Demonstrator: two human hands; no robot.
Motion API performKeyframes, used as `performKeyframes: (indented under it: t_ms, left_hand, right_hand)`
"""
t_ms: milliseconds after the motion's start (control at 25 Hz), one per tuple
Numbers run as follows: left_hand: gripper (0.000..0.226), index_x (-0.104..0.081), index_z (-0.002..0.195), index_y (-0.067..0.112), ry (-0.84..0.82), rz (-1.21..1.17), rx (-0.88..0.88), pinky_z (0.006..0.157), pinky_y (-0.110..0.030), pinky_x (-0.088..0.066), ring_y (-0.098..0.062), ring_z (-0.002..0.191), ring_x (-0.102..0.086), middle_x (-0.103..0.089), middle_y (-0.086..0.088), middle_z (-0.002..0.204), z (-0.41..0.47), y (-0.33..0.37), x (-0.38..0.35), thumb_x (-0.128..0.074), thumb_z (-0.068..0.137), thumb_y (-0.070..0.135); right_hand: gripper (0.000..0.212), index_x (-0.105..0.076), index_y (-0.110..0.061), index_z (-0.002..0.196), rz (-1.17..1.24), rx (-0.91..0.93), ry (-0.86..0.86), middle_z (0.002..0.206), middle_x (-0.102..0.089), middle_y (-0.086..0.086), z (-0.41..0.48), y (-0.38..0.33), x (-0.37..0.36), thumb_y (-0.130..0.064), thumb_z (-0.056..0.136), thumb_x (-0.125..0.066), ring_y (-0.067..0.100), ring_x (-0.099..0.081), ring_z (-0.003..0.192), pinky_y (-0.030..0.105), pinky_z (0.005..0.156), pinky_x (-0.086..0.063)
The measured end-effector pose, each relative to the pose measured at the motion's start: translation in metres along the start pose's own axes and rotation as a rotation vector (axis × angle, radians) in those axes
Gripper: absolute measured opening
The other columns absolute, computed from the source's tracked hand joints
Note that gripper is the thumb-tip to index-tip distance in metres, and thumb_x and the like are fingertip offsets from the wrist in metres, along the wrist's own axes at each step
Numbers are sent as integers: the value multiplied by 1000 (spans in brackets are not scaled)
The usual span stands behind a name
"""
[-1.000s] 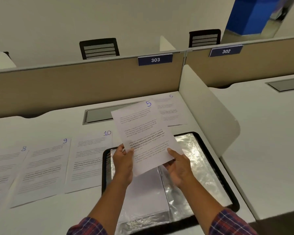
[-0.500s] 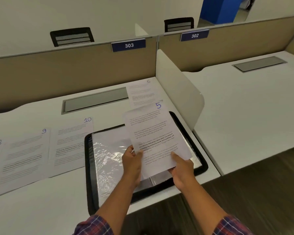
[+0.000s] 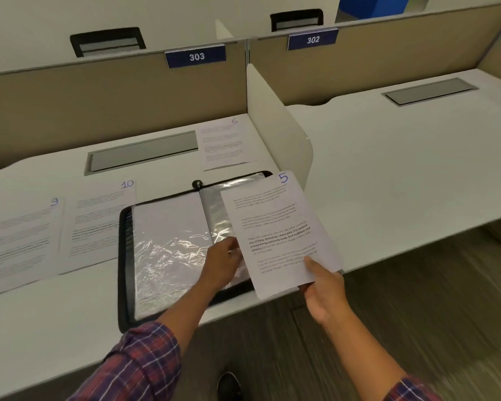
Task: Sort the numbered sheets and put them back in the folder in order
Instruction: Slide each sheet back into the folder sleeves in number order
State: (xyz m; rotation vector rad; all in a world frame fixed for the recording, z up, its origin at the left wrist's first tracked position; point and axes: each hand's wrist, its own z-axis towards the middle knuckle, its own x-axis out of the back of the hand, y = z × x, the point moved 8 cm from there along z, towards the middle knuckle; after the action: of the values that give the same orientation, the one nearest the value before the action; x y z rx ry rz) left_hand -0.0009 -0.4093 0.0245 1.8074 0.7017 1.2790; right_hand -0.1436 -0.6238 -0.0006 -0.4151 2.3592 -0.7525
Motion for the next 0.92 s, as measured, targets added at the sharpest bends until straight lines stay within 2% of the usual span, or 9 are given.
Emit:
performKeyframes:
  t_ms: [120,240,320,400,560,640,720,800,920]
  left_hand:
    - [35,-66,122,43,-179,201,-224,91,-21,-55,1,111,-65,-68,23,124,-19,22,-36,-79,90,43]
    - [36,-67,118,35,-115,317,-309,87,-29,-57,-10,107,-66,-68,13,121,-24,21,-45,-83,86,32]
    - [23,-70,105,27,-100,362,-271,81,-38,-60,-18,97,-69,-71,6,109,-23,18,-47,-82,86,21]
    - [13,-66,89,24,-115,372,-166,77,-42,-61,-19,86,-68,-71,7,94,-20,10,-44,-78,88,18]
    - [32,-57,70,21,-181,393,-36,74,-45,-56,-19,66,-58,-61,2,70,-14,4,-33,-71,94,6]
    - [37,-55,65,16,-219,413,1,69,-36,-48,-13,56,-53,-57,3,59,-11,9,-33,-67,96,1]
    - [23,-69,73,13,-228,413,-50,68,-32,-48,-7,58,-60,-66,8,65,-4,18,-33,-70,95,5]
    - [6,-81,87,16,-147,435,-124,74,-33,-56,-8,72,-70,-76,6,83,2,21,-28,-78,90,11]
    - [7,-82,94,11,-77,381,-155,81,-26,-54,-12,82,-71,-78,1,92,-2,24,-25,-80,90,16]
  right_hand:
    - [38,-66,-11,130,-61,-14,-21,120,-76,14,-7,-12,33,1,94,-70,32,-70,115,51,98,-59]
    - [34,-68,-10,125,-131,-39,-15,114,-77,14,-17,-21,69,2,93,-69,34,-69,113,52,97,-58]
    - [35,-68,-10,125,-165,-52,-22,115,-77,15,-23,-25,88,2,92,-70,36,-69,114,53,98,-56]
    - [38,-67,-10,127,-188,-70,-44,119,-76,16,-25,-27,106,0,91,-70,38,-68,117,59,104,-52]
    - [48,-65,-11,131,-242,-102,-101,125,-73,18,-30,-27,124,-5,84,-75,41,-67,121,66,108,-47]
    - [46,-64,-10,130,-263,-102,-118,124,-73,19,-34,-28,133,-4,86,-73,42,-67,120,67,107,-48]
    - [42,-63,-10,130,-287,-110,-126,124,-73,21,-39,-30,144,-2,89,-69,43,-67,119,68,105,-48]
    - [43,-60,-9,133,-310,-127,-147,126,-71,23,-43,-33,156,-1,91,-67,45,-68,118,70,104,-48]
    - [47,-57,-8,138,-371,-145,-185,127,-70,24,-50,-38,167,-1,92,-65,47,-68,117,71,103,-48]
